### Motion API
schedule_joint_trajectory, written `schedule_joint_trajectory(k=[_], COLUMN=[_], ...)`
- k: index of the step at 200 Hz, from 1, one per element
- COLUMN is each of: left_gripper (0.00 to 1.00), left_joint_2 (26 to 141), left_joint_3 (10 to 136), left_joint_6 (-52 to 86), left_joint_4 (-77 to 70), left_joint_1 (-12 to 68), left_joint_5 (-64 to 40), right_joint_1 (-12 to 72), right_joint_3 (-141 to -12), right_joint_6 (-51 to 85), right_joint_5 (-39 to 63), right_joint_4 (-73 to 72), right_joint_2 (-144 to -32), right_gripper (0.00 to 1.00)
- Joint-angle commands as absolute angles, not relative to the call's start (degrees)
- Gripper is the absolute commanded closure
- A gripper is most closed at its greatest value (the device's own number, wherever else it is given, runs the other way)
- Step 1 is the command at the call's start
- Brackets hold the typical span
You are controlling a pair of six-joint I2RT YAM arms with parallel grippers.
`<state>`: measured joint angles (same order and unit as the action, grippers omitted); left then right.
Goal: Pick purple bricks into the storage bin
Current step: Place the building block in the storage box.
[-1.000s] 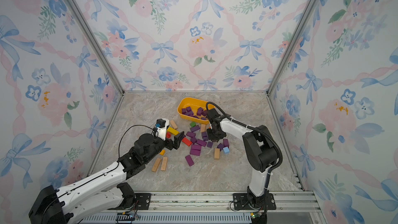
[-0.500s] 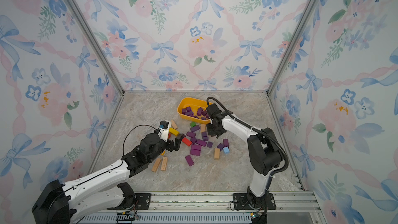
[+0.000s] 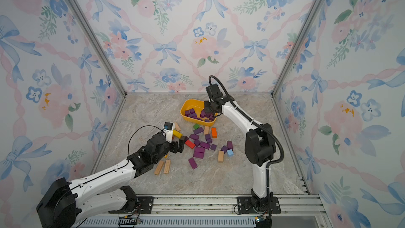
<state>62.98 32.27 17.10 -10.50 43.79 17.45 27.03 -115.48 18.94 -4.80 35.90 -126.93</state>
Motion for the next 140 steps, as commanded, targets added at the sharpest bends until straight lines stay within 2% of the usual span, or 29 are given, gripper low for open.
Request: schedule_joint_trajectory(k=[1,13,51,71,119,127,135,140], left_gripper=[0.02,0.02,0.02,0.02,0.02,0.02,0.02,0.02], left_joint_2=[64.49,65.16,66.94,68.04,71.04,71.48,71.97,72.30], left_joint_3=[34.75,35.09,35.53,35.88,36.20,36.13,35.89,35.80], left_joint_6=[18.03,17.93,17.60,16.85,17.05,17.05,17.05,17.02], left_joint_4=[-10.15,-10.11,-10.02,-9.20,-6.68,-6.38,-6.36,-6.27], left_joint_1=[43.24,43.18,42.77,42.17,39.06,38.84,38.53,38.46], left_joint_5=[18.27,17.99,17.14,16.10,13.55,13.34,13.23,13.19], right_joint_1=[25.46,24.78,24.54,24.87,28.40,28.97,29.34,29.45], right_joint_3=[-122.35,-125.30,-124.91,-119.09,-93.39,-89.95,-86.38,-83.82], right_joint_6=[21.10,21.92,19.31,18.37,16.05,15.68,15.37,15.25], right_joint_5=[-2.62,-1.40,-0.53,-2.03,-6.85,-7.19,-7.21,-6.48], right_joint_4=[37.21,37.57,35.60,34.05,24.50,24.06,23.19,22.21], right_joint_2=[-133.93,-136.25,-135.12,-130.24,-109.43,-106.16,-102.83,-100.93], right_gripper=[0.69,0.54,0.29,0.24,0.12,0.09,0.01,0.03])
